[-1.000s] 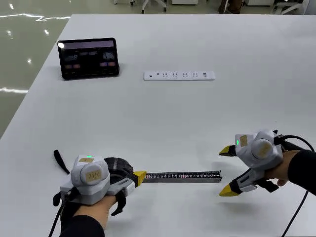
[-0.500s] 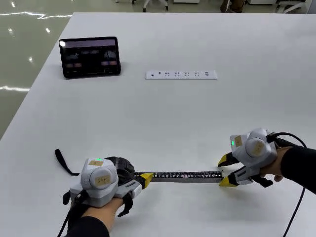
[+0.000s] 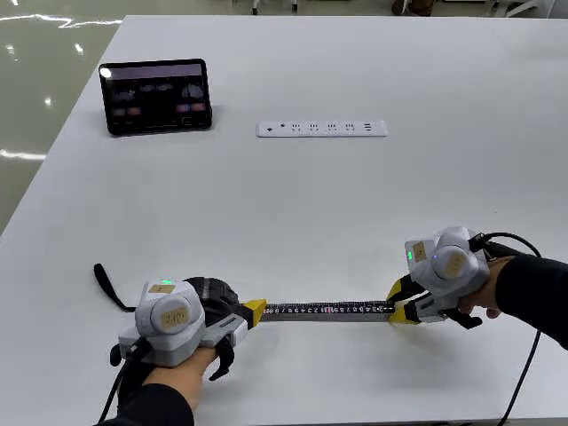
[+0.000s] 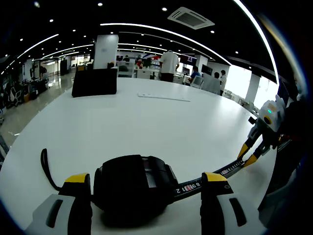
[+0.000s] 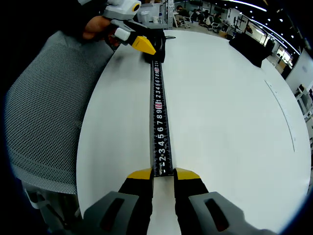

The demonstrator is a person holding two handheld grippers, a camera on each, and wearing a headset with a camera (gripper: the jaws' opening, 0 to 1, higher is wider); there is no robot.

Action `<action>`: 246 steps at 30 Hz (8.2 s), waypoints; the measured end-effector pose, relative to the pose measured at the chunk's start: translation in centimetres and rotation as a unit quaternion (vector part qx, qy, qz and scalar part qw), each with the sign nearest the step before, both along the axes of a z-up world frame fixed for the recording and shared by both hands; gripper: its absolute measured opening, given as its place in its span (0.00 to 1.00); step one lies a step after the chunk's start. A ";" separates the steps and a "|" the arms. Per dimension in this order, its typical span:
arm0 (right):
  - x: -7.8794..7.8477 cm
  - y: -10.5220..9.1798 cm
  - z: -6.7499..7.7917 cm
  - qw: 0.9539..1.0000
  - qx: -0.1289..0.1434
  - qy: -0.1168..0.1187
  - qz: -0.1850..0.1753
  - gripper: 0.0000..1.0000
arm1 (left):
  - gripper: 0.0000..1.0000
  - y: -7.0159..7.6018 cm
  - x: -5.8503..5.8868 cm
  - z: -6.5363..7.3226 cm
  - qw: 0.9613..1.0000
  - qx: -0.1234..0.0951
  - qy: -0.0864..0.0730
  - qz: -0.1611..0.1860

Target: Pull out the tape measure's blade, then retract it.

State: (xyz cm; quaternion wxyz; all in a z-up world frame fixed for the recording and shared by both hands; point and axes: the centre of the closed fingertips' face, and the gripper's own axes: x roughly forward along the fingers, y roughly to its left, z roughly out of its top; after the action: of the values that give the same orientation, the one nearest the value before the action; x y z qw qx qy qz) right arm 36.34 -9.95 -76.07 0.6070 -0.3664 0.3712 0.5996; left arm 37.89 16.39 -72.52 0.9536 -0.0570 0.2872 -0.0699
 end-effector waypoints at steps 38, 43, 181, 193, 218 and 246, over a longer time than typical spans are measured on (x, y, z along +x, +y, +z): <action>0.0 0.2 -0.2 0.999 -0.023 0.015 -0.035 0.10 | 0.63 1.4 -0.2 -0.6 0.999 0.007 0.038 0.023; 0.0 0.2 -0.1 0.999 -0.020 0.010 -0.035 0.11 | 0.63 1.4 -0.2 -0.6 0.999 0.004 0.042 0.021; 0.3 8.8 0.1 0.999 0.038 0.010 -0.024 0.10 | 0.61 1.2 -0.5 -0.8 0.997 -0.031 0.070 -0.012; 0.3 9.4 0.1 0.999 0.039 0.010 -0.020 0.10 | 0.61 1.3 -0.5 -0.9 0.997 -0.032 0.071 -0.012; 0.2 10.9 0.0 0.999 0.045 0.017 -0.024 0.10 | 0.61 1.2 -0.5 -0.9 0.997 -0.037 0.072 -0.012; -0.1 12.9 0.1 0.998 0.055 0.020 -0.021 0.10 | 0.61 1.3 -0.5 -0.7 0.996 -0.051 0.073 -0.007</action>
State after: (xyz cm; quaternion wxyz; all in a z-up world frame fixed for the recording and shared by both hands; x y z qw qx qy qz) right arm 36.23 3.00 -75.99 0.6314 -0.3126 0.3573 0.6131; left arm 37.39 17.68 -73.25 0.9254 -0.1087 0.3524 -0.0873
